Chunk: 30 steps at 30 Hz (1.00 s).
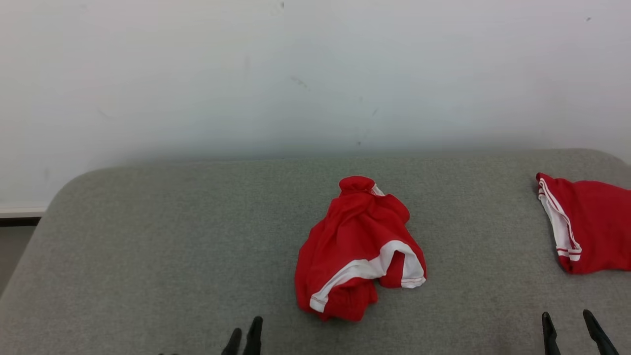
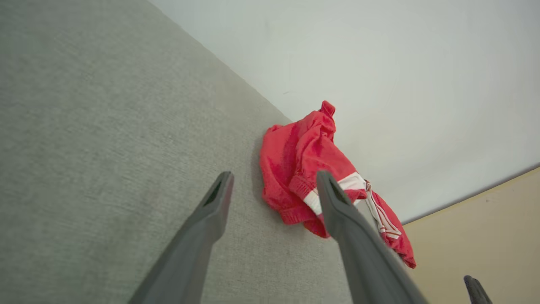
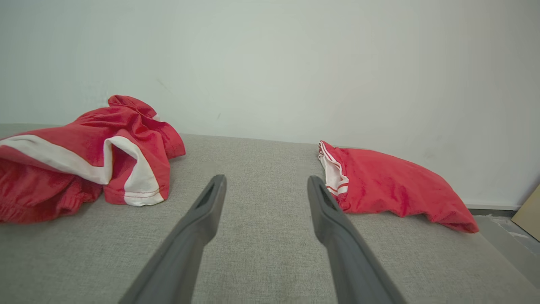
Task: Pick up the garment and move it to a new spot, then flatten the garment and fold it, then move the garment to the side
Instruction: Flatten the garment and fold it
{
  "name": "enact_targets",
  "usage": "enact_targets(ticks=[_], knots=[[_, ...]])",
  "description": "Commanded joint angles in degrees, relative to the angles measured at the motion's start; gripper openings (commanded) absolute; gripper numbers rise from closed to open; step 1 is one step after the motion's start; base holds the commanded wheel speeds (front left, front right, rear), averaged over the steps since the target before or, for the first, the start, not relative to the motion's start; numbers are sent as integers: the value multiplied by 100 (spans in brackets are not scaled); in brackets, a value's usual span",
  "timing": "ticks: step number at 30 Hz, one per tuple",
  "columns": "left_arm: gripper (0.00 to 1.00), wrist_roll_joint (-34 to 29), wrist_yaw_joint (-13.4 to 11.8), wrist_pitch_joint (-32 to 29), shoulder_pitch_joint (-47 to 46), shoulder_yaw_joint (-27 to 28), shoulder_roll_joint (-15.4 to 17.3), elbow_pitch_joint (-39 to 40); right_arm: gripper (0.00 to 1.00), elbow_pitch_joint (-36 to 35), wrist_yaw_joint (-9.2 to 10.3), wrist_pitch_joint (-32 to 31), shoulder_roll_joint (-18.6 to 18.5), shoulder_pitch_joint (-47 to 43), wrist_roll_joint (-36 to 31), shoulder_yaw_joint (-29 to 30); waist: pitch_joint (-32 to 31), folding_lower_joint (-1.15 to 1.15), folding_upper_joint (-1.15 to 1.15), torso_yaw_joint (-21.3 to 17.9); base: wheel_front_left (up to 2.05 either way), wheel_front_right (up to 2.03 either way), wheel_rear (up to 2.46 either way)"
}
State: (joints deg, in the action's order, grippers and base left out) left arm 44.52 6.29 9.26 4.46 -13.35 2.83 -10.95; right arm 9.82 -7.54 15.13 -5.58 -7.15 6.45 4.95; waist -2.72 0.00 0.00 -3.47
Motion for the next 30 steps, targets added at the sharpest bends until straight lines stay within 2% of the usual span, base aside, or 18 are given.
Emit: enact_targets(ticks=[1,4,8,14,19,30], knots=[[100,573,-7,-189,-100,-135,20,56,100,10,12,-3,-36,63,-6,-1,47,0,0,-115,0,0,0],[100,1385,-116,-539,-201,-409,20,111,100,15,12,-3,-31,96,5,-11,103,0,0,-253,0,0,0],[100,2130,-304,-786,-359,-693,21,110,100,20,12,-3,-23,116,8,-42,200,0,0,-430,0,0,0],[100,2770,-484,-768,-661,-954,21,-110,100,27,12,-3,-11,193,21,-80,381,0,0,-678,0,0,0],[100,3009,-465,-641,-890,-997,21,-375,100,31,12,-3,-27,235,19,-68,504,0,0,-815,0,0,0],[100,2686,-248,-289,-1343,-980,56,-707,100,15,12,-3,-36,331,13,-82,631,0,0,-972,0,0,0]])
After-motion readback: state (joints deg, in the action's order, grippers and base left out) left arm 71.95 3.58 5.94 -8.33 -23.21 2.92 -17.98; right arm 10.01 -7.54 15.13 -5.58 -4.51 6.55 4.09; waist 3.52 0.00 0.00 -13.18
